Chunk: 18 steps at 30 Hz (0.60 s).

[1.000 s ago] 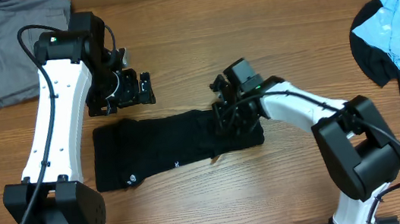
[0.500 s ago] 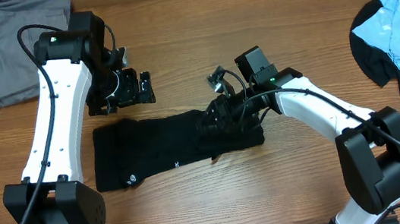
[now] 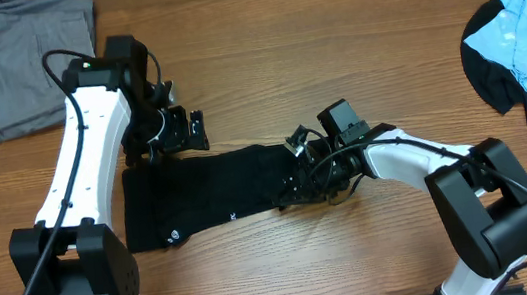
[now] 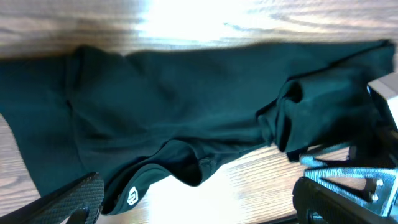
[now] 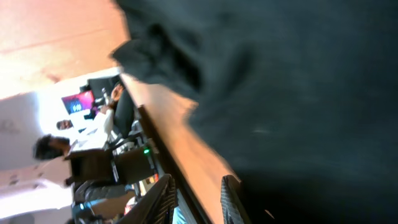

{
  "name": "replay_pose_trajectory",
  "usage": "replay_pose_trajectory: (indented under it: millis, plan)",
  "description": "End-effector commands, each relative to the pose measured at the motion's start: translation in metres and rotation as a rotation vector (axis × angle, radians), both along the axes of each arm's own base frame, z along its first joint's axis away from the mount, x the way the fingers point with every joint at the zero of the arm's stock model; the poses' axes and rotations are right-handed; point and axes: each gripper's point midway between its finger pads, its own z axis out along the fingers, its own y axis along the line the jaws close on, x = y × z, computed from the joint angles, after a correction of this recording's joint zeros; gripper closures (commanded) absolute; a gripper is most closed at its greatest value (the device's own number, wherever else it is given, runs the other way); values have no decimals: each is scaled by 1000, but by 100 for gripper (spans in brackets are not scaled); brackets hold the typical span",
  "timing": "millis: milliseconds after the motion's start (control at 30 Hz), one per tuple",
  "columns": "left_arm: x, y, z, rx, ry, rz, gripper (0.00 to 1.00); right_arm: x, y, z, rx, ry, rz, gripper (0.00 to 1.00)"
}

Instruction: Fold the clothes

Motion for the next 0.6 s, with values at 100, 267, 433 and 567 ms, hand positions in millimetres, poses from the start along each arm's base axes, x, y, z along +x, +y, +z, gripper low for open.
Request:
replay_pose_trajectory:
  millis: [100, 267, 433, 567]
  plan:
    - [-6, -2, -1, -5, 6, -1, 0, 9, -16, -32, -208, 83, -142, 69]
    - [-6, -2, -1, -4, 5, -2, 0, 14, -18, -33, -216, 66, -154, 78]
    - [-4, -1, -2, -1, -1, -2, 0, 7, 7, 20, 46, 140, -64, 80]
    - [-4, -1, -1, -1, -3, -2, 0, 10, 18, 72, 201, 95, -5, 80]
